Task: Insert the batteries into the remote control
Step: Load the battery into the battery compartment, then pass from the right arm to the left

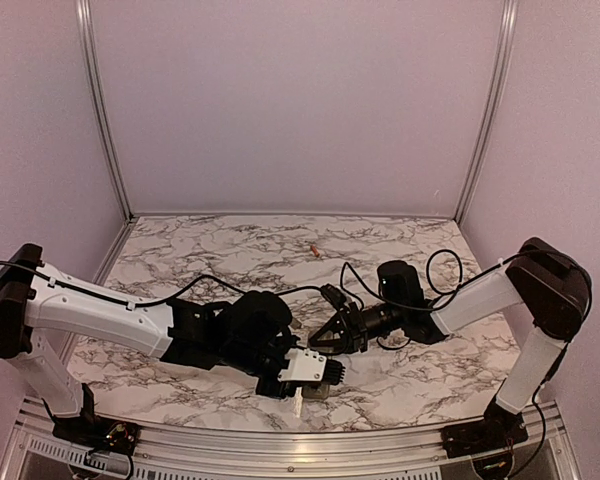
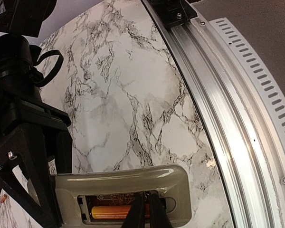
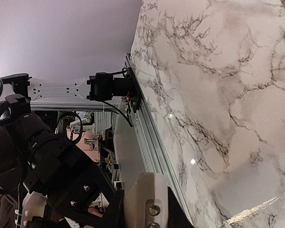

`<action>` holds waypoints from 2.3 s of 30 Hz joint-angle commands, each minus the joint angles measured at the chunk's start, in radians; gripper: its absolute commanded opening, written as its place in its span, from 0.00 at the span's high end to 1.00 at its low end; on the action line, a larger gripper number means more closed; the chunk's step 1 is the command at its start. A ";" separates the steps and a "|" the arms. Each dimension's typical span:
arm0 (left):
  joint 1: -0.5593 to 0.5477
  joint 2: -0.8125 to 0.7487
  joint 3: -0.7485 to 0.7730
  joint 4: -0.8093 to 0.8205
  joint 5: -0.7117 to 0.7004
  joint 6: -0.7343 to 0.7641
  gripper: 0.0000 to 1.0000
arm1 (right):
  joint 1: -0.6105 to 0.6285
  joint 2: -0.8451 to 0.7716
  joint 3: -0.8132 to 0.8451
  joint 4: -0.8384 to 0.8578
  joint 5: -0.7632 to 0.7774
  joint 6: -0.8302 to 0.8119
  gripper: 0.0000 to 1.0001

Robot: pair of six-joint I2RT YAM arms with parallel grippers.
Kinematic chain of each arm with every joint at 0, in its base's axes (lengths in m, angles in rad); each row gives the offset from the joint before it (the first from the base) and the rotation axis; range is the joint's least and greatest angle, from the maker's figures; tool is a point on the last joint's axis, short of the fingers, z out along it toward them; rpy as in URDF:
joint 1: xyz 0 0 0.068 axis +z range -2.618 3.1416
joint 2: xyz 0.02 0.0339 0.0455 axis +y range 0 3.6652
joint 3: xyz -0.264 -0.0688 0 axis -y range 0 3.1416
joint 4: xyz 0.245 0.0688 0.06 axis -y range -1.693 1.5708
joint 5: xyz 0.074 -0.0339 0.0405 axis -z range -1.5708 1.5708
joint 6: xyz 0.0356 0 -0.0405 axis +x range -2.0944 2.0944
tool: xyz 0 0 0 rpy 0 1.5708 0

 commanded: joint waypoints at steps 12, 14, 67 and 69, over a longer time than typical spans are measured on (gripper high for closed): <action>0.054 0.028 0.016 -0.119 -0.038 -0.068 0.91 | 0.021 -0.064 0.033 0.004 -0.026 -0.008 1.00; 0.050 -0.003 0.025 -0.089 -0.034 -0.099 0.86 | 0.021 -0.058 0.036 -0.009 -0.012 -0.018 1.00; 0.132 -0.052 -0.078 0.214 -0.111 -1.149 0.56 | -0.026 -0.168 0.158 -0.086 0.152 -0.189 1.00; 0.135 -0.046 -0.074 0.207 -0.117 -1.152 0.60 | -0.024 -0.170 0.160 -0.088 0.150 -0.192 1.00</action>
